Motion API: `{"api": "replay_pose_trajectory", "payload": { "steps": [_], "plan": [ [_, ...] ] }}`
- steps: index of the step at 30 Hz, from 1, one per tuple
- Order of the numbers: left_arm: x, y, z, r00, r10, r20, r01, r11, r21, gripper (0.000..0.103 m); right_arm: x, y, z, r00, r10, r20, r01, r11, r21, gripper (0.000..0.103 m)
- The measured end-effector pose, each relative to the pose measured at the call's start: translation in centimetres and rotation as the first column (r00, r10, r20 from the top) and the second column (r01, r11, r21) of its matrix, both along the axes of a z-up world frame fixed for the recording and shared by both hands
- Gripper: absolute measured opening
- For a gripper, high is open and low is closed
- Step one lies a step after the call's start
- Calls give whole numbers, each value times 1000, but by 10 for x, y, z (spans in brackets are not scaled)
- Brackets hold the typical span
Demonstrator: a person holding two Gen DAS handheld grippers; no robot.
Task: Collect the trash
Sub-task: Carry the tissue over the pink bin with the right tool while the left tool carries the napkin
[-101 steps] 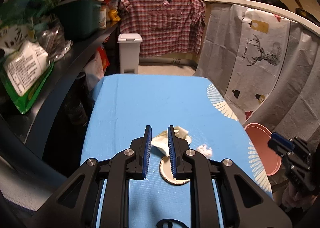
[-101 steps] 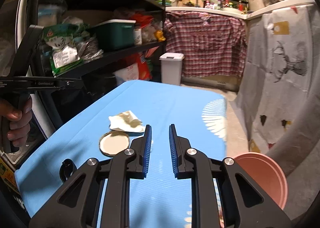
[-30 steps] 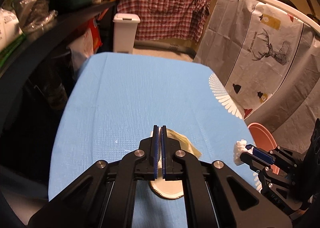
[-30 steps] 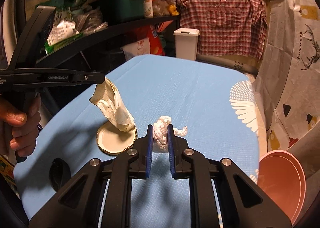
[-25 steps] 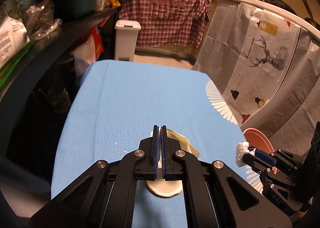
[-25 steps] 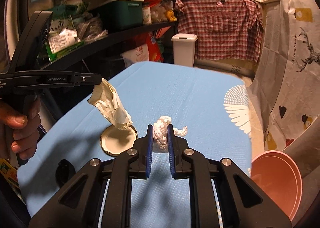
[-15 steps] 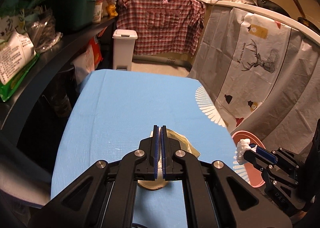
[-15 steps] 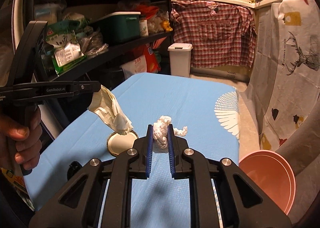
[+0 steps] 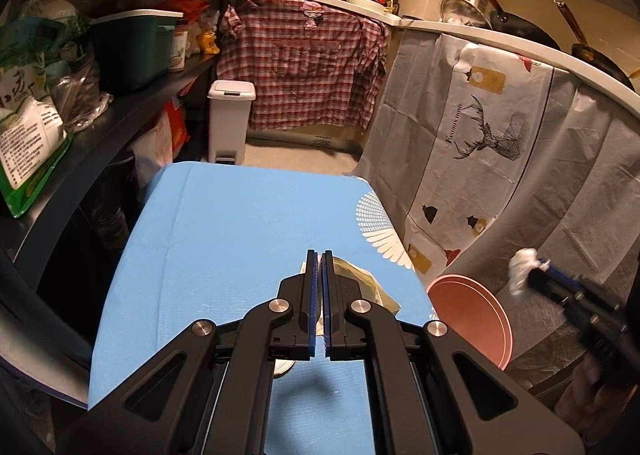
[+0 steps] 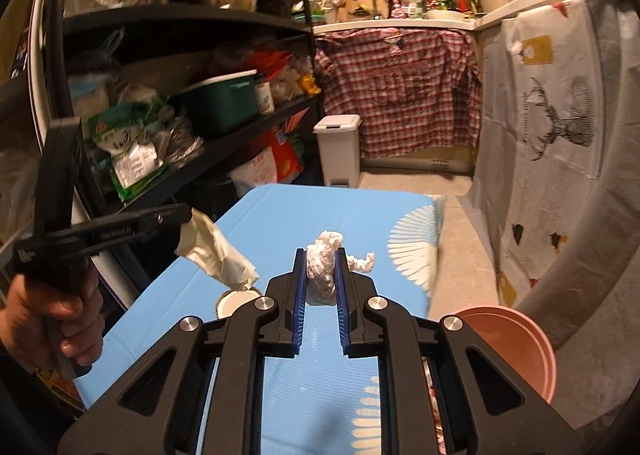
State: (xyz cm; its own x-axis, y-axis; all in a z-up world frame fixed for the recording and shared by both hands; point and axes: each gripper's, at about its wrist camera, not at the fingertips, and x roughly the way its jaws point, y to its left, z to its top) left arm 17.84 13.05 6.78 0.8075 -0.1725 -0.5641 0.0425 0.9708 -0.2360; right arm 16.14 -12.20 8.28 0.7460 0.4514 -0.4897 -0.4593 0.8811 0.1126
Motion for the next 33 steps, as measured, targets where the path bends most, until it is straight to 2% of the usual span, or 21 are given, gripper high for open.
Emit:
{"api": "replay_pose_trajectory", "payload": {
  "steps": [6, 18, 33],
  "plan": [
    [6, -11, 0, 1000, -20, 0, 20, 1000, 1, 2, -1, -34, 9, 999, -45, 25, 45, 999, -23, 14],
    [15, -61, -10, 994, -111, -24, 112, 993, 34, 2, 22, -87, -18, 984, -178, -24, 179, 984, 5, 14],
    [36, -145, -25, 968, -244, -57, 247, 967, 54, 2, 37, -131, -39, 948, -305, -88, 302, 952, -45, 14]
  ]
}}
